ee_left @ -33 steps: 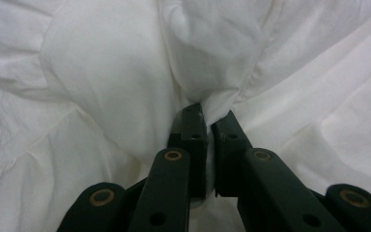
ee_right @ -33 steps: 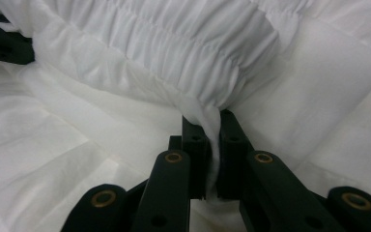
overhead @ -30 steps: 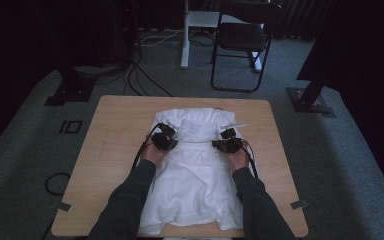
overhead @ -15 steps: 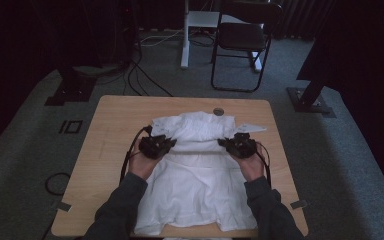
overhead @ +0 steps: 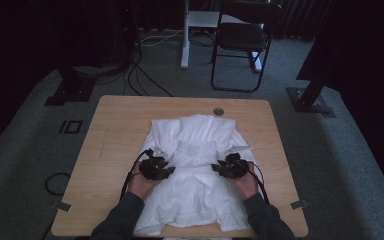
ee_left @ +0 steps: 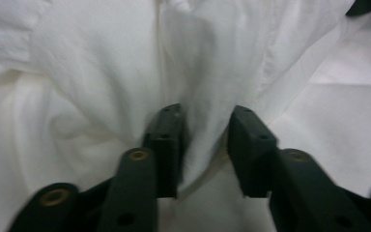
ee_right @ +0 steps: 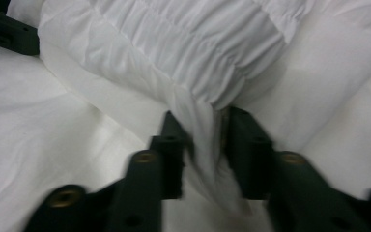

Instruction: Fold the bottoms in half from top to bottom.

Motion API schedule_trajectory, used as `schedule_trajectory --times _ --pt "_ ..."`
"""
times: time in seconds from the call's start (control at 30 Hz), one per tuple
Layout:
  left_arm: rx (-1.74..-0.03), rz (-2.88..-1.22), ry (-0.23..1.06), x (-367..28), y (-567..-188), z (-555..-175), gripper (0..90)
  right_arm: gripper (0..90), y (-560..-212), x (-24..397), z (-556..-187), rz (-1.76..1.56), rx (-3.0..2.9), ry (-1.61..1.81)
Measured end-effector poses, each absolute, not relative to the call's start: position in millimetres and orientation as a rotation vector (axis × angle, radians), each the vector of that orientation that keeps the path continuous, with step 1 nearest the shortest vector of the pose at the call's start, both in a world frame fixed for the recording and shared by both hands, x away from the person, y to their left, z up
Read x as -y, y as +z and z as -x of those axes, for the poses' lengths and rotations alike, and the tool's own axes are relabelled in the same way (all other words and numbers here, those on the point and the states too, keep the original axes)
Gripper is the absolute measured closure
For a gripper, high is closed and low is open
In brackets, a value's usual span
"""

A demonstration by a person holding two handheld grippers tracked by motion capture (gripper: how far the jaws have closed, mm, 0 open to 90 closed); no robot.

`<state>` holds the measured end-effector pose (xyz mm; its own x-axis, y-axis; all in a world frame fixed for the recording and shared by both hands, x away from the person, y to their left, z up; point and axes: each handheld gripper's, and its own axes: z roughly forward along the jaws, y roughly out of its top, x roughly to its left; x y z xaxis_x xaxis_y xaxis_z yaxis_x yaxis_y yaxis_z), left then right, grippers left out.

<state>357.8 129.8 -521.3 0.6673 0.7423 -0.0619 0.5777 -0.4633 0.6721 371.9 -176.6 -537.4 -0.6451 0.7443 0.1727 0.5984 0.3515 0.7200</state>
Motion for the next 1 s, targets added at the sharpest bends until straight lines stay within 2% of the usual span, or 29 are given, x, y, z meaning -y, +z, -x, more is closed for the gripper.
schedule_trajectory --times 0.03,0.07,0.1,0.27,0.3,0.37,0.4,0.43,0.47,0.5,0.77,0.87,1.0 --pt "-1.003 -2.197 0.314 -131 -517 -356 60.0 58.3 -535 178 -371 -1.221 -2.418 1.179" --pt "-1.003 -2.197 0.314 -131 -517 -356 57.6 58.3 -535 178 -371 -1.221 -2.418 1.179" --pt "-0.989 -2.173 0.328 -134 -508 -353 56.2 51.3 -529 184 -369 -1.222 -2.398 1.210" --pt "-0.988 -2.117 0.360 -139 -488 -356 55.9 49.2 -516 196 -371 -1.232 -2.330 1.305" --pt "-1.005 -2.104 0.366 -139 -482 -362 55.9 50.0 -513 198 -373 -1.247 -2.309 1.319" --pt "-1.021 -2.086 0.377 -137 -475 -372 62.1 66.4 -504 205 -381 -1.304 -2.243 1.393" --pt "-1.021 -2.086 0.377 -137 -475 -372 68.6 66.4 -504 205 -381 -1.304 -2.243 1.393" --pt "-1.035 -2.101 0.398 -130 -472 -384 77.1 82.2 -500 204 -391 -1.327 -2.211 1.345" --pt "-1.035 -2.101 0.398 -130 -472 -384 81.2 82.2 -500 204 -391 -1.327 -2.211 1.345" --pt "-1.062 -2.132 0.379 -122 -476 -398 84.1 86.1 -502 201 -405 -1.369 -2.206 1.299" --pt "-1.150 -2.255 0.333 -100 -510 -434 84.6 85.0 -535 180 -446 -1.464 -2.285 1.105" --pt "-1.158 -2.233 0.298 -102 -515 -436 82.6 84.2 -539 180 -446 -1.473 -2.296 1.133" --pt "-1.083 -2.199 0.299 -106 -507 -415 78.5 80.1 -527 187 -428 -1.371 -2.321 1.310"
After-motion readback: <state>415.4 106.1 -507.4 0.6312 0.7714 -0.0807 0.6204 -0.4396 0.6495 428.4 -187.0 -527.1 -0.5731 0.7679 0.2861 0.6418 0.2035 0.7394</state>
